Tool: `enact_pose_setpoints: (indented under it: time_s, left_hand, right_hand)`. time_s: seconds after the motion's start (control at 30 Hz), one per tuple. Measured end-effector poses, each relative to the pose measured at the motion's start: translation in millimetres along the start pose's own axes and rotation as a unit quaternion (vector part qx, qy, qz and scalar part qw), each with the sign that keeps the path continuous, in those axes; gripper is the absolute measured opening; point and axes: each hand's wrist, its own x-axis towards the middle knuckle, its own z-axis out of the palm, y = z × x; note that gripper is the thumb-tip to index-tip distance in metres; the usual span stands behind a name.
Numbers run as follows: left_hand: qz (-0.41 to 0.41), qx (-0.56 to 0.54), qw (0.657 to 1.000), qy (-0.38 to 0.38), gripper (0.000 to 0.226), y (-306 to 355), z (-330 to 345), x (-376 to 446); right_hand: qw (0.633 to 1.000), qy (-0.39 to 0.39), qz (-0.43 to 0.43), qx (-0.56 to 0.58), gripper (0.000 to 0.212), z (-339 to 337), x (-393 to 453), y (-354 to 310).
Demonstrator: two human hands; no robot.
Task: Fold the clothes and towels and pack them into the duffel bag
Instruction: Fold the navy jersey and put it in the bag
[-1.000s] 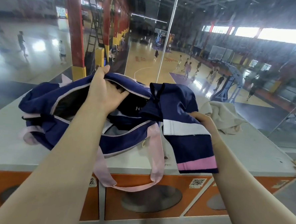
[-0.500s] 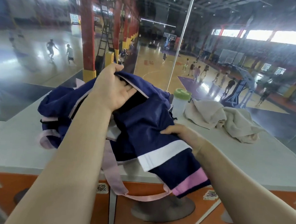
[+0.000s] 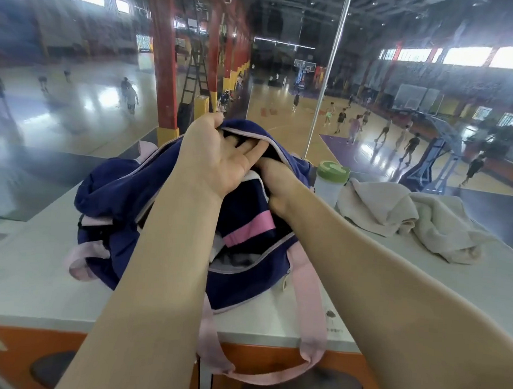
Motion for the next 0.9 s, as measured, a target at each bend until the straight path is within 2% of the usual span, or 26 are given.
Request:
enact_pose_setpoints:
  time_s: [0.13,0.27,0.3,0.4,0.5,0.6,0.67,0.77,0.87,0.9]
  left_hand:
    - [0.004,0.018,1.0,0.0,0.039,3.1,-1.7,2.2]
    - [-0.012,0.06,0.998,0.001,0.04,-2.1,0.5,1.1]
    - [-0.007,0.06,0.998,-0.003,0.039,-2.3,1.9,0.4]
    - [0.014,0.055,0.998,-0.02,0.034,2.1,3.5,-0.4]
    - [0.015,0.06,0.998,-0.034,0.039,5.8,1.3,-1.1]
    - [0.008,0.078,0.996,-0.037,0.039,1.6,1.4,-1.1]
    - [0.006,0.082,0.996,-0.035,0.038,-0.7,2.6,-0.6]
    - [0.008,0.078,0.996,-0.037,0.037,1.7,0.8,1.8]
    - [0.003,0.064,0.997,-0.036,0.039,6.5,-4.6,3.7]
    - [0.001,0.061,0.997,-0.035,0.04,7.4,-6.0,3.8]
  right_hand:
    - [0.982,0.109,0.044,-0.149,0.021,-31.6,10.1,7.0]
    - [0.902,0.171,0.098,-0.384,0.035,-56.5,15.5,0.2]
    - [0.876,0.168,0.104,-0.44,0.033,-55.6,17.9,-2.9]
    - [0.843,0.139,0.086,-0.512,0.035,-50.0,25.2,-8.0]
    - [0.768,0.111,0.042,-0.629,0.036,-51.3,28.7,-7.4]
    - [0.723,0.125,-0.005,-0.679,0.04,-58.9,37.8,1.4]
    - [0.687,0.14,-0.001,-0.713,0.044,-60.9,41.1,7.4]
    - [0.672,0.182,0.037,-0.717,0.049,-53.0,37.9,3.7]
    - [0.667,0.12,0.015,-0.735,0.042,-40.1,27.5,-13.0]
    - [0.629,0.091,0.023,-0.772,0.038,-37.4,21.5,-16.1]
